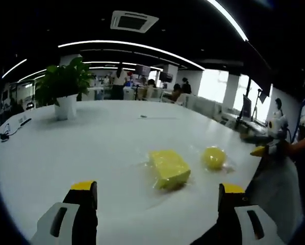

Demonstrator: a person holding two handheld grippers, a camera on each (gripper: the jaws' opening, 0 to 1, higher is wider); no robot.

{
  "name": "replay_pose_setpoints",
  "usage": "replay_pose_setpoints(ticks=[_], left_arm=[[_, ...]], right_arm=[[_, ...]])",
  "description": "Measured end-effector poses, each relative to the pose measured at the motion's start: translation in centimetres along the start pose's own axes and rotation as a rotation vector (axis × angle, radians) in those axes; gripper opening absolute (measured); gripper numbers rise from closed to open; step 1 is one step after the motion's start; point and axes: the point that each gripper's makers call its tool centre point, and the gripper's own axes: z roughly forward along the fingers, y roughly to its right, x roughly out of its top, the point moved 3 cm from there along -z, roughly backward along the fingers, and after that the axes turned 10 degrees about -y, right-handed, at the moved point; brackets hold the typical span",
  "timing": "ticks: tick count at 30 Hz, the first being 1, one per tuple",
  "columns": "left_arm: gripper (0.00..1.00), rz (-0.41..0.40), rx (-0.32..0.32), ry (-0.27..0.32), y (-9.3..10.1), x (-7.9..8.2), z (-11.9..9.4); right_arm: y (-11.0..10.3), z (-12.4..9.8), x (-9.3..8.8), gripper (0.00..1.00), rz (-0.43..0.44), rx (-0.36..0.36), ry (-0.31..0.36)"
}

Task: Compare the silicone blocks by pressing each to a similar depth, holding the contact briefly, and releasing to observe deformation and rebound differences across the visible hardness samples.

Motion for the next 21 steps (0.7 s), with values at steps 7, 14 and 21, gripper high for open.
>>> replay_pose_setpoints(ticks=[7,14,21], left_arm=[[1.00,-0.004,0.013,0.009,-0.41,0.03,-0.12],[1.00,0.017,0.019,0.018,-0.51,0.19,-0.28],[1.00,0.019,0.028,0.016,-0.78,0.13,-0.26]], right_arm=[[-0.15,0.23,-0.27,0.96,-0.002,0.005,-0.015],[-0.09,0.36,-0.17,0.96,0.035,0.002,-0.011],[0.23,0.18,-0.30,0.96,0.059,-0.021,-0.012]])
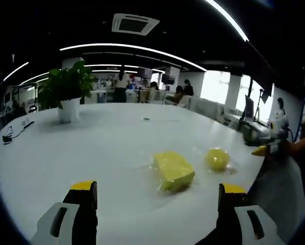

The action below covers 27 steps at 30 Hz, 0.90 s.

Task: Compare the silicone blocks by pressing each to a similar depth, holding the contact briefly, and releasing to observe deformation and rebound differences across the visible hardness samples.

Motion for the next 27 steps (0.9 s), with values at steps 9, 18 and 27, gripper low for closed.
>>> replay_pose_setpoints(ticks=[9,18,27], left_arm=[[1.00,0.006,0.002,-0.030,0.0,-0.4,0.3],[1.00,0.014,-0.019,-0.006,0.3,-0.2,-0.1],[1.00,0.009,-0.036,-0.018,0.7,-0.3,0.2]], right_arm=[[0.5,0.2,-0.2,0.96,0.006,-0.023,0.004],[0.5,0.1,-0.3,0.96,-0.102,-0.077,-0.049],[1.3,-1.2,-1.9,0.86,-0.096,-0.164,-0.112]])
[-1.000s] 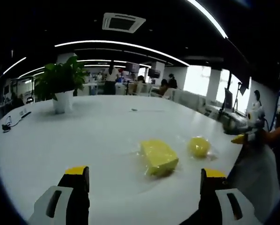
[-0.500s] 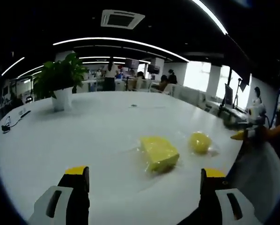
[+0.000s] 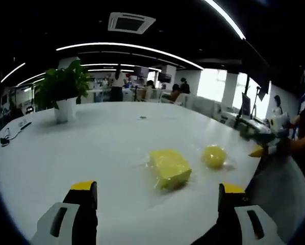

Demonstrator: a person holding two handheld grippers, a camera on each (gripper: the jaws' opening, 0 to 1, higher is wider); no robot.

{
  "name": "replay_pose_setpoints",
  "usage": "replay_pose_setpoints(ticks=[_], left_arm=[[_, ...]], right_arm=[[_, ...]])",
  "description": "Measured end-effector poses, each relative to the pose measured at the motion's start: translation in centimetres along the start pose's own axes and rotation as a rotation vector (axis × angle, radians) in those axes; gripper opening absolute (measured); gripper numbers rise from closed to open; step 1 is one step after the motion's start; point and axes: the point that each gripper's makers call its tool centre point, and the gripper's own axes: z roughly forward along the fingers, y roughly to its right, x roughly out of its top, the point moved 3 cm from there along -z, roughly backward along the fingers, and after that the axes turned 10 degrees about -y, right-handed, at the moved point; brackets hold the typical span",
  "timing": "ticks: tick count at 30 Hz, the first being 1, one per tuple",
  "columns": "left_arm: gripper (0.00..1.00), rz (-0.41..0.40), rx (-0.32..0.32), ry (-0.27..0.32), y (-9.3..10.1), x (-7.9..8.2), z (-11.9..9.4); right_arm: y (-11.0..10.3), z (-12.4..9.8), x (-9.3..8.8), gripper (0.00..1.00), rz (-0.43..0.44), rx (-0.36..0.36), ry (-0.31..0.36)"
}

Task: Compare the silicone blocks by pressing each to a similar depth, holding the contact briefly, and releasing to observe deformation and rebound differences across the visible hardness samples.

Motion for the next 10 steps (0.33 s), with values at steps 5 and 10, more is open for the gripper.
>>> replay_pose_setpoints(ticks=[5,10], left_arm=[[1.00,0.025,0.005,-0.012,0.2,-0.1,0.1],[1.00,0.038,0.025,-0.006,-0.1,0.1,0.0]], right_arm=[[1.0,0.0,0.9,0.94,0.073,-0.006,0.067],[0.0,0.4,1.1,0.96,0.037,0.038,0.066]])
